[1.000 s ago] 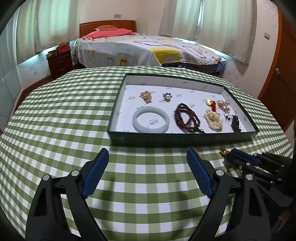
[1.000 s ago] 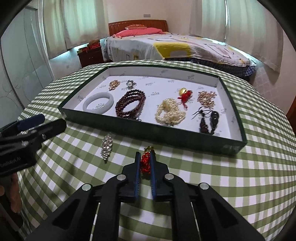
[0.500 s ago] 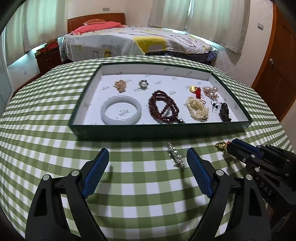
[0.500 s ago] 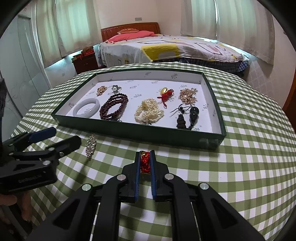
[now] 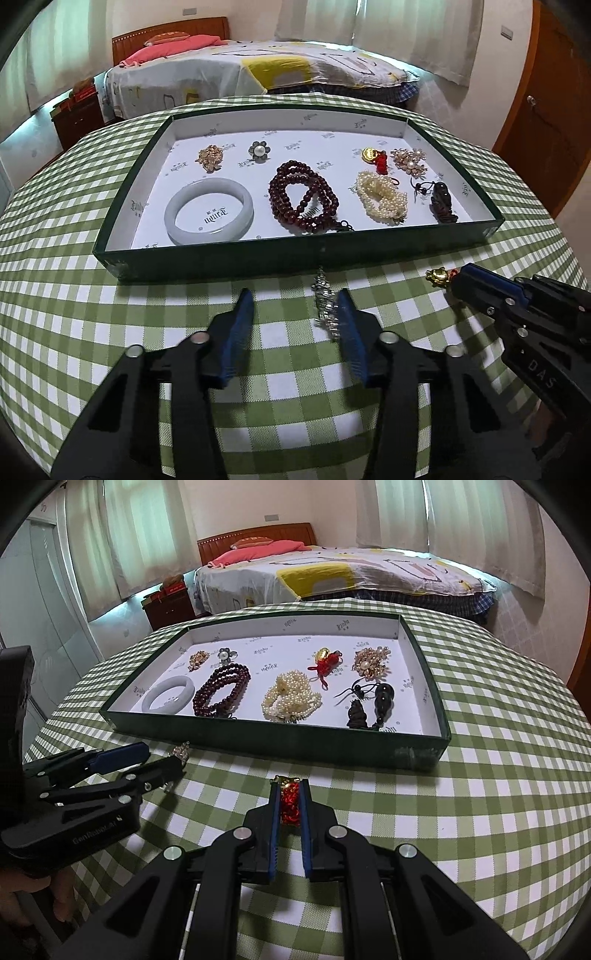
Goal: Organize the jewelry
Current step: 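Grasp the red tassel pendant with the right tool while the left tool grasps the silver pendant, then carry the silver pendant and the red tassel pendant into the box with both tools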
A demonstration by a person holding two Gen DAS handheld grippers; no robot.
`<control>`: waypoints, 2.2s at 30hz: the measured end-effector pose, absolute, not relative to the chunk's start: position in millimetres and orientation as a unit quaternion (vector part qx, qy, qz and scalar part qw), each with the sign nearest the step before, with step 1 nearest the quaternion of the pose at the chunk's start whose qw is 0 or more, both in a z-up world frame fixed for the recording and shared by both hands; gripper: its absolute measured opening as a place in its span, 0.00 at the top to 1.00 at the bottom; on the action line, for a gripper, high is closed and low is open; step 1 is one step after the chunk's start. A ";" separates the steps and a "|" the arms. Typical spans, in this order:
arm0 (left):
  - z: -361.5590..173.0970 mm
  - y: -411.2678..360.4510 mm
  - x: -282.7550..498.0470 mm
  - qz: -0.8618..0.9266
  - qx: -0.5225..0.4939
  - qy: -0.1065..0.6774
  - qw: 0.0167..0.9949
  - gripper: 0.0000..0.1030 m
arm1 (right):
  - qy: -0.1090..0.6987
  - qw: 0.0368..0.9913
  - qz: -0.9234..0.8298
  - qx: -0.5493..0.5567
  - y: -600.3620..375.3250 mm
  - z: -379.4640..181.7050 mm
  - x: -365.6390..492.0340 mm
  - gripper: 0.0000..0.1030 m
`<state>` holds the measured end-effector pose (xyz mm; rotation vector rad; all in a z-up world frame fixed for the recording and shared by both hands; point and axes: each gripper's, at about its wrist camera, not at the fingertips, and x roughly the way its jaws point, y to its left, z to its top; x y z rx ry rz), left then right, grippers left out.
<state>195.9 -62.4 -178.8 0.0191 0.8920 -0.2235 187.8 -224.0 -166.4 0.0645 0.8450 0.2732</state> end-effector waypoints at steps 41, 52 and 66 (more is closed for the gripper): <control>-149.5 -43.3 180.6 -0.125 -0.014 0.394 0.911 0.88 | 0.380 0.914 0.137 0.025 -210.3 -142.2 176.4 0.90; -123.4 -35.1 170.3 -0.121 -0.019 0.362 0.924 0.88 | 0.355 0.924 0.143 0.019 -202.1 -117.8 169.1 0.90; -80.6 -30.9 183.6 -0.125 -0.030 0.315 0.940 0.88 | 0.305 0.940 0.155 0.005 -192.8 -73.7 184.0 0.90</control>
